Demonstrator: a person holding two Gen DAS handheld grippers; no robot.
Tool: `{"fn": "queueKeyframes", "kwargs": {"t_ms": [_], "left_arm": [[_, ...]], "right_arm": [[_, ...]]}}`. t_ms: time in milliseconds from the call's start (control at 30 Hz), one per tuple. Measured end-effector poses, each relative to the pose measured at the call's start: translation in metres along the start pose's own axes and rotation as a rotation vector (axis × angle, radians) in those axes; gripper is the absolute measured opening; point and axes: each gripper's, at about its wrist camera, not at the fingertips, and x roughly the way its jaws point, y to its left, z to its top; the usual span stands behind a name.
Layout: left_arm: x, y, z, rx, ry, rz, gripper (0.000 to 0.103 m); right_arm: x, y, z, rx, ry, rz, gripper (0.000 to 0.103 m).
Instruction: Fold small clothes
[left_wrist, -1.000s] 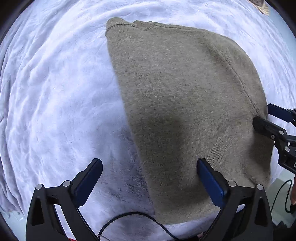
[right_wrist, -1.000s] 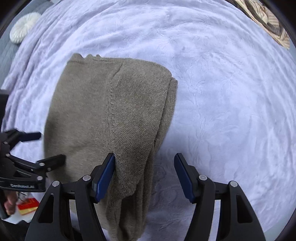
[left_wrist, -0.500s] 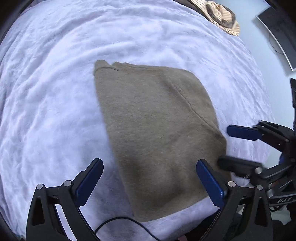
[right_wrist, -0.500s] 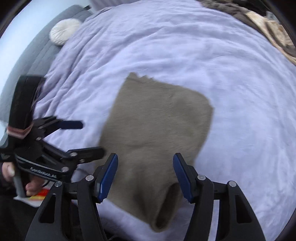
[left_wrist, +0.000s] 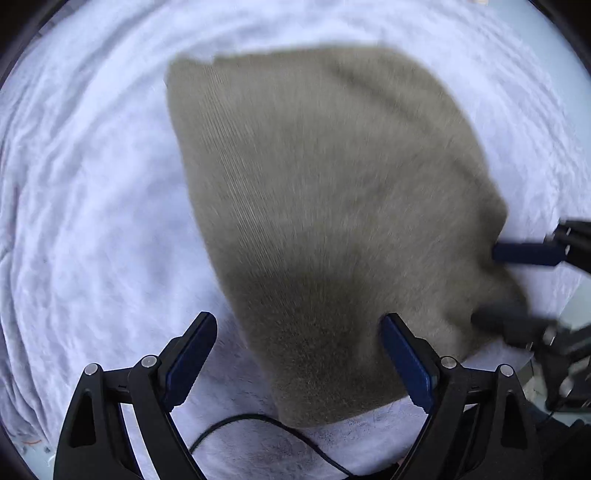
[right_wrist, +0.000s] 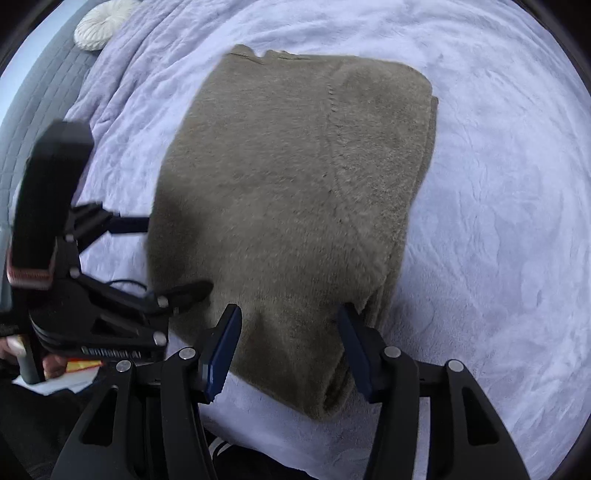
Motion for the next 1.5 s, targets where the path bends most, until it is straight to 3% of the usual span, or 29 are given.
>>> {"fn": "queueKeyframes", "kwargs": {"t_ms": [133,200,267,400,567,700,1067,1133,1233,1333,1500], "left_arm": [[-0.017,0.012,0.012,-0.07,-0.056,0.007,0.092],[-0.01,0.018,0.022,-0.1,-0.041,0.057,0.092],[0.009,0.018,0.03,-0.111,0.021,0.12,0.092],[0.011,0.021,0.03,-0.115,0.034,0.111,0.092],[-0.012,0.02,0.044,-0.11,-0.033,0.128,0.092],[-0.008,0.028,0.064,-0.155,-0.01,0.147,0.092],[0.016,0.01,0.074,-0.086,0.061,0.206,0.092],[0.026,0.013,0.078,-0.096,0.07,0.214,0.103],[0.033,0.018,0.08,-0.102,0.086,0.198,0.103],[0.021,0.017,0.082,-0.078,0.055,0.202,0.103],[-0.002,0.012,0.073,-0.075,-0.012,0.172,0.103]], "right_arm": [[-0.012,0.012,-0.017,-0.089,0.017,0.074,0.059],[-0.003,0.01,-0.023,-0.091,0.039,0.02,0.059],[0.011,-0.001,-0.028,-0.048,0.082,-0.05,0.059],[0.011,-0.007,-0.031,-0.014,0.092,-0.049,0.059],[-0.037,-0.009,-0.006,-0.012,-0.048,0.005,0.059],[-0.044,-0.018,0.028,0.015,-0.121,-0.034,0.059],[0.005,-0.043,0.098,0.019,-0.011,-0.094,0.059],[0.011,-0.048,0.101,0.01,0.014,-0.135,0.059],[0.017,-0.047,0.105,-0.008,0.037,-0.151,0.061],[0.001,-0.032,0.103,-0.047,0.001,-0.176,0.061],[-0.032,0.005,0.08,-0.168,-0.082,-0.078,0.061]]}}
